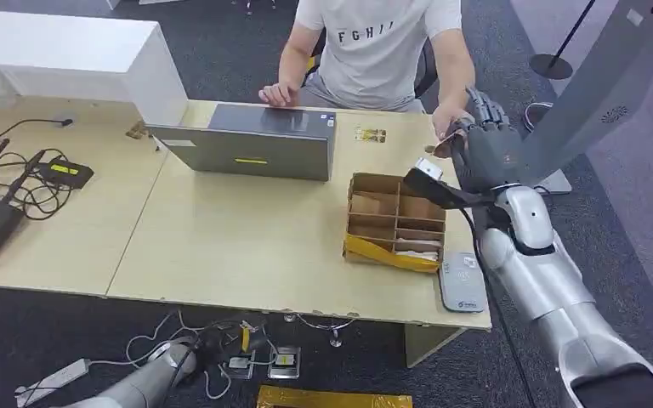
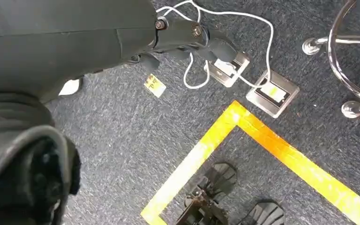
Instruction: Pass the card to the sensor for recognition and then transmit it.
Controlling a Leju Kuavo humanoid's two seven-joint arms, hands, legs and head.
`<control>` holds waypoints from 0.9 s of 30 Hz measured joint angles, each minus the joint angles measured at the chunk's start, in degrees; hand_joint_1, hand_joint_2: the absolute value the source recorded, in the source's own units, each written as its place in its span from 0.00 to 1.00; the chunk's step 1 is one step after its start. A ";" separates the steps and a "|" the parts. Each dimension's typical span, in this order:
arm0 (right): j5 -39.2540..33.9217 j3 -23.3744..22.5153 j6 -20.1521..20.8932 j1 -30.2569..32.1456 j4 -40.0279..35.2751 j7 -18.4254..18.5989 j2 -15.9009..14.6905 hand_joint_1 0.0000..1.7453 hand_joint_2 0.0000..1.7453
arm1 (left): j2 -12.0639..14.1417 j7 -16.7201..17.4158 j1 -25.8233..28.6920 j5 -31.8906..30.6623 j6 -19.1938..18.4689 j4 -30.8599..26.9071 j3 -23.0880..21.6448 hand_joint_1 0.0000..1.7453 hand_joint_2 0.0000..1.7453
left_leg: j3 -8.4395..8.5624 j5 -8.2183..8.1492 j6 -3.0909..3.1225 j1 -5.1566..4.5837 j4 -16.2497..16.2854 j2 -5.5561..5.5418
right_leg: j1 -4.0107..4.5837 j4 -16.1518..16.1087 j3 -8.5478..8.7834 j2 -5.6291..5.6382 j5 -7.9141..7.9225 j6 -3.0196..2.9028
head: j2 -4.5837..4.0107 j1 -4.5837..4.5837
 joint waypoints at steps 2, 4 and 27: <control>0.35 0.02 -0.98 -1.45 2.19 -0.63 0.72 1.00 1.00 | -0.20 0.39 -0.13 -0.28 0.02 0.00 0.02 0.00 0.00 | -0.01 0.00 0.00 0.00 0.00 -0.05 | 0.00 0.00 0.00 -0.03 0.00 0.00 | 0.00 0.00; 0.54 0.04 -1.70 -2.75 4.58 -1.00 1.44 1.00 1.00 | -0.31 0.46 -0.15 -0.37 0.00 0.00 0.02 0.00 0.00 | -0.02 0.01 0.00 0.00 0.00 -0.06 | 0.00 0.00 0.00 -0.04 0.00 0.00 | 0.00 0.00; 2.03 0.74 -9.99 -6.48 20.54 -1.03 2.69 0.00 1.00 | -1.11 0.48 -0.17 -1.44 1.35 0.00 0.07 0.00 0.00 | -0.23 0.05 0.07 -0.03 0.02 -0.34 | -0.03 -0.15 -0.06 -0.33 0.00 0.01 | 0.00 0.00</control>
